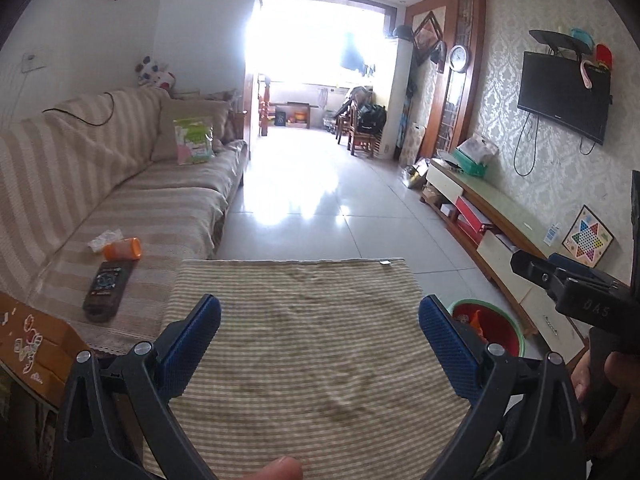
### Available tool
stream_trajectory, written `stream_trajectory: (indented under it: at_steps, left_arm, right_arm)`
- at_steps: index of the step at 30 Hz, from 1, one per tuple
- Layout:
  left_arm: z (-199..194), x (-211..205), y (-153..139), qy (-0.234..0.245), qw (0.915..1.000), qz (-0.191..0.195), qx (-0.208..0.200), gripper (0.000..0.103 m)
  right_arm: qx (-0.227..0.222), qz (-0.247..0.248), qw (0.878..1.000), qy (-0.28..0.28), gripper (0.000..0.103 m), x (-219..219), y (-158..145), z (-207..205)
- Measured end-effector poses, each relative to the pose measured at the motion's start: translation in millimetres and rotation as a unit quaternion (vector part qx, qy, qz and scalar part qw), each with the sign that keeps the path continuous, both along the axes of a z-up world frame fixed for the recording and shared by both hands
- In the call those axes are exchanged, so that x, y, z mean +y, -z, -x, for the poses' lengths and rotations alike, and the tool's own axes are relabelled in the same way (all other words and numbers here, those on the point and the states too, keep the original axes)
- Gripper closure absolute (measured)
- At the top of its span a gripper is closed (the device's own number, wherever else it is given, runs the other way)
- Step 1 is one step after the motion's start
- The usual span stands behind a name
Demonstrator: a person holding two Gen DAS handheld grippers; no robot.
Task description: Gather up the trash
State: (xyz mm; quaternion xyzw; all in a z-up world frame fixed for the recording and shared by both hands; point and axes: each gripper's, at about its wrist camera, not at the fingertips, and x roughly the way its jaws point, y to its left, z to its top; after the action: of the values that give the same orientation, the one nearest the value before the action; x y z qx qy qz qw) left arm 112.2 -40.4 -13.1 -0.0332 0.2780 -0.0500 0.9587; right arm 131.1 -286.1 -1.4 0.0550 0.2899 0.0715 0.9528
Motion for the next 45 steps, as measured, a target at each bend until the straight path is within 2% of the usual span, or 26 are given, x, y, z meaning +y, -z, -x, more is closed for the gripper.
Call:
stream_trajectory:
  at_steps: [5, 12, 27, 37, 39, 43, 45]
  left_arm:
    - [25.0, 10.9, 1.1, -0.038, 0.9982, -0.043, -0.013, 0.008]
    - [51.6, 19.0, -5.3, -0.052, 0.9983, -0.010, -0.022, 0.008]
    - [79.5, 13.4, -24.7, -0.054, 0.9973, -0.019, -0.046, 0.008]
    - [86.5, 13.5, -29.7, -0.052, 0.9973, -0.019, -0.049, 0.008]
    - [90.8, 16.3, -31.0, -0.059, 0.9963, -0.014, -0.060, 0.008]
    - [95.7, 10.2, -34.9, -0.053, 0.9955, -0.029, -0.074, 0.008]
    - [93.8, 7.2, -36.2, -0.054, 0.9959, -0.032, -0.065, 0.008]
  right_arm:
    - [-0.020, 0.017, 1.000, -0.011, 0.005, 24.4, -10.8, 20.1]
    - [-0.034, 0.032, 0.999, -0.021, 0.005, 39.8, -19.5, 42.8]
    - [-0.057, 0.049, 0.997, -0.034, 0.005, 45.9, -29.3, 74.4]
    - [-0.051, 0.046, 0.997, -0.033, 0.005, 47.6, -25.1, 77.9]
    - [-0.049, 0.046, 0.997, -0.033, 0.005, 47.8, -24.0, 77.4]
    - [-0.049, 0.043, 0.997, -0.032, 0.005, 44.6, -24.5, 78.1]
    - [-0.048, 0.041, 0.997, -0.031, 0.005, 44.6, -24.1, 78.6]
